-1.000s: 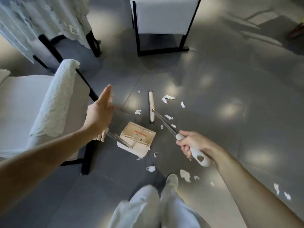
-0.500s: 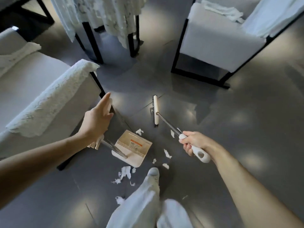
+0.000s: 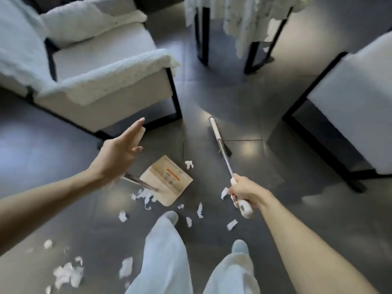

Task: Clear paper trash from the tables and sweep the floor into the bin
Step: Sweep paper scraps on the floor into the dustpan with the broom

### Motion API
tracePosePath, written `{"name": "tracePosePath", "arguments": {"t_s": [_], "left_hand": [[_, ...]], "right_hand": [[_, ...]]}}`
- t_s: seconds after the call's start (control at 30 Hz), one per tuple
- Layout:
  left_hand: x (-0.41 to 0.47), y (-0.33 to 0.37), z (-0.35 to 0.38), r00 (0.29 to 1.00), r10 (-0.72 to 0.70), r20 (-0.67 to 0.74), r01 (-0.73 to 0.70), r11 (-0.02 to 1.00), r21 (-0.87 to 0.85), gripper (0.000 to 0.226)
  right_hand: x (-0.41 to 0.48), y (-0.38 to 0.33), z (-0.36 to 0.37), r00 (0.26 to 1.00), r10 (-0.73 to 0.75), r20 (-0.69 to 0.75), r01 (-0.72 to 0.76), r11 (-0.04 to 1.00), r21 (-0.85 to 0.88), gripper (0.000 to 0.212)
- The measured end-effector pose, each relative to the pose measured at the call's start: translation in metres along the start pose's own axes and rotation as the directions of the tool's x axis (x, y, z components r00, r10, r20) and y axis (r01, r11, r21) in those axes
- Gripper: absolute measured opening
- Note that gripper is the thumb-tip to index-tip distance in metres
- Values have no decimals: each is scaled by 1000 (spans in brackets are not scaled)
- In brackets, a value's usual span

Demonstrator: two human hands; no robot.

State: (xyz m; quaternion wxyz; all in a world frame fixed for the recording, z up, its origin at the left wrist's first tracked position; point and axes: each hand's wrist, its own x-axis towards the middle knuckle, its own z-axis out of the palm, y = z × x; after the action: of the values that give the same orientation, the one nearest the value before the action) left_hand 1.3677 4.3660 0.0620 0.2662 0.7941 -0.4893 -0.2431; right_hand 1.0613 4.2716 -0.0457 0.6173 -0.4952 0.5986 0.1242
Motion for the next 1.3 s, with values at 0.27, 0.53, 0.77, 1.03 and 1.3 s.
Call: {"name": "tracePosePath", "arguments": {"t_s": [0.27,0.53,0.77,1.03,1.3], "left_hand": [[-159,24,41,952,-128,-279,134,991,3,72],[-299,7,78,864,-370,-342,329,928,-172,82],[-406,19,136,831,-454,-322,401,889,-220,76],[-450,50,195,816,-504,-284,424,855,-299,72],[-435,76,238,842,-449,-300,350,877,-329,73]], "right_hand": [[-49,79,-20,956,40,290,56,947,-316,63],[-112,149,-27,946,79,313,-1,970,-244,71],[-177,229,-44,981,12,192,22,985,-173,50],[-177,303,-74,999,6,52,12,943,-332,15],[-161,357,-78,958,240,158,-206,957,-205,33]]}}
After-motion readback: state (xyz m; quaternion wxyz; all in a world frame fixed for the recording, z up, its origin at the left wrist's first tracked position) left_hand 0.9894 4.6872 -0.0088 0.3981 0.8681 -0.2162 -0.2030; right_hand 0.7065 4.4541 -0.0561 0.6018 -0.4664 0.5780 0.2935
